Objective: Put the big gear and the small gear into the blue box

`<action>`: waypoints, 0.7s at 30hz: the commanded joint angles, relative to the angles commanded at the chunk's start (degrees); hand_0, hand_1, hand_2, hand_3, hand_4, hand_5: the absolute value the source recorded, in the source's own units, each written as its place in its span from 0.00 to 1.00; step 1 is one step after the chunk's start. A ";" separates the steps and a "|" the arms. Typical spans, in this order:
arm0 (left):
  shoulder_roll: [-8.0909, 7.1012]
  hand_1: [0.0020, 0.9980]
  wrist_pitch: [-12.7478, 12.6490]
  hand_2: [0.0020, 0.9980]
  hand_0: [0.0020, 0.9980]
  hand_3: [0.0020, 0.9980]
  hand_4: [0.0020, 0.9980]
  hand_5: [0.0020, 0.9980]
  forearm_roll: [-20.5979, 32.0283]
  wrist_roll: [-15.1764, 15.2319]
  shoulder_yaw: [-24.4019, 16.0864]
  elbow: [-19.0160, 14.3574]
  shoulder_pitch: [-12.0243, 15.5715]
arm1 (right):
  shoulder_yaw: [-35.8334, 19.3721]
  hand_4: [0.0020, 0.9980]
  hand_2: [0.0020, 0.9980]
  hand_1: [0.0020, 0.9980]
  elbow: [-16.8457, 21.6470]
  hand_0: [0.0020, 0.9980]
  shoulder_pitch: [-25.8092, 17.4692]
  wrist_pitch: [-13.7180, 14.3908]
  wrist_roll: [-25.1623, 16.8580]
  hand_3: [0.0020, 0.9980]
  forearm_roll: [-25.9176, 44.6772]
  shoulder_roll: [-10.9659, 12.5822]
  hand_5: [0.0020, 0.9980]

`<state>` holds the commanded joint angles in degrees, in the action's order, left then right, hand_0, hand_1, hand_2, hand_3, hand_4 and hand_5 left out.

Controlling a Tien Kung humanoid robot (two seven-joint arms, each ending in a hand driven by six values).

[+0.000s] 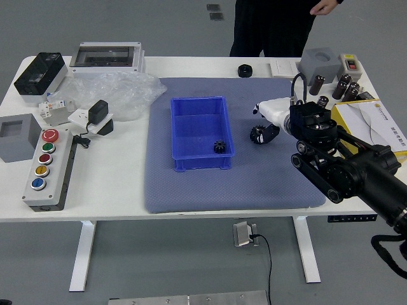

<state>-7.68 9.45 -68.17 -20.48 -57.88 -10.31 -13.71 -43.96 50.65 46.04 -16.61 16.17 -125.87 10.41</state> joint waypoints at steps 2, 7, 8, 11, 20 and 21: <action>0.02 0.79 0.00 0.78 0.82 0.75 0.66 0.38 0.00 -0.01 0.00 0.00 -0.01 | 0.05 0.78 0.78 0.70 -0.52 0.73 0.05 0.18 -0.13 0.87 -0.21 -0.18 0.25; 0.10 0.79 0.00 0.78 0.82 0.75 0.66 0.38 -0.01 -0.01 -0.01 0.00 -0.08 | 0.63 0.77 0.78 0.70 -1.76 0.73 0.10 0.34 -0.37 0.87 -0.45 -0.63 0.25; 0.12 0.79 0.01 0.78 0.82 0.75 0.66 0.38 0.01 0.00 0.01 0.00 -0.09 | 0.75 0.77 0.78 0.70 -1.99 0.73 0.07 0.35 -0.40 0.87 -0.45 -0.72 0.25; 0.17 0.79 0.01 0.78 0.82 0.75 0.66 0.38 0.02 -0.01 0.02 0.00 -0.11 | 1.00 0.77 0.78 0.70 -2.54 0.73 0.01 0.38 -0.48 0.86 -0.41 -0.93 0.25; 0.25 0.79 0.01 0.78 0.82 0.75 0.66 0.38 -0.01 -0.01 0.01 0.00 -0.14 | 1.09 0.77 0.78 0.70 -3.99 0.73 0.03 0.46 -0.58 0.86 -0.26 -1.42 0.24; 0.26 0.79 0.02 0.78 0.82 0.75 0.66 0.38 -0.03 -0.01 0.00 0.00 -0.16 | 1.10 0.77 0.78 0.70 -4.12 0.73 0.04 0.47 -0.59 0.86 -0.25 -1.47 0.24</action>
<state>-7.42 9.47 -68.20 -20.49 -57.87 -10.31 -13.87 -42.86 46.53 46.08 -16.14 15.59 -126.11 8.93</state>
